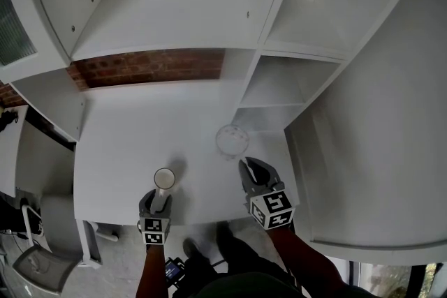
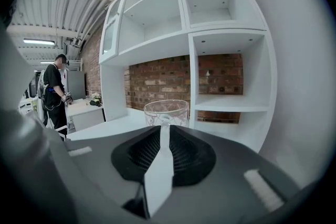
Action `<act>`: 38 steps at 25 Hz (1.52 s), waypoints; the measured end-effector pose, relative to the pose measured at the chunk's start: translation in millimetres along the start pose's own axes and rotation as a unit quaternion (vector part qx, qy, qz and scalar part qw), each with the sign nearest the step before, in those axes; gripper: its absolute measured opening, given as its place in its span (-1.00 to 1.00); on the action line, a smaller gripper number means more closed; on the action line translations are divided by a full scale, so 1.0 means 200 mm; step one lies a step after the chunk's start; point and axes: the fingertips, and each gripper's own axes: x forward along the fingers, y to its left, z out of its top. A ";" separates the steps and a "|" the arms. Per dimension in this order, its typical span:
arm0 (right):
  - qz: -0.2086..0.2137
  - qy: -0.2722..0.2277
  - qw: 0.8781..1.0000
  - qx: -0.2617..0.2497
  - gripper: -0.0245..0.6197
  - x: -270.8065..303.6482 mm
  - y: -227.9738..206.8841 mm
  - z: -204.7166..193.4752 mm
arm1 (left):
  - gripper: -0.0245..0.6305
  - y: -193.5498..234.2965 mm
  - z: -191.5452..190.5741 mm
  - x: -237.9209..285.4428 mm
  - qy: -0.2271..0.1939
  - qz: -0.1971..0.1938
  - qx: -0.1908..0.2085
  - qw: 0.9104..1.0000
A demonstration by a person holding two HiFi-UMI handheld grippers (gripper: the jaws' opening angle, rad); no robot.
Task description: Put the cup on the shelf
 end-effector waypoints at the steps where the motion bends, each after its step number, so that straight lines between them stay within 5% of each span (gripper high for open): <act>1: -0.001 -0.003 1.000 -0.001 -0.75 -0.01 0.00 0.02 | -0.19 0.00 0.00 0.01 -0.001 0.002 -0.001 1.000; 5: -0.007 -0.010 1.000 -0.005 -0.75 -0.03 -0.02 0.06 | -0.06 0.00 0.01 0.04 -0.010 0.005 0.005 1.000; 10: -0.015 -0.011 1.000 -0.009 -0.75 -0.05 -0.04 0.09 | 0.46 0.02 0.06 0.09 -0.033 0.005 0.001 0.999; 29: -0.041 -0.029 0.999 -0.010 -0.75 -0.16 -0.17 0.32 | 0.47 0.03 0.14 0.26 -0.069 0.012 0.027 0.997; 38: -0.046 -0.044 0.998 -0.007 -0.75 -0.22 -0.23 0.49 | 0.29 0.06 0.18 0.30 -0.082 0.029 0.031 0.996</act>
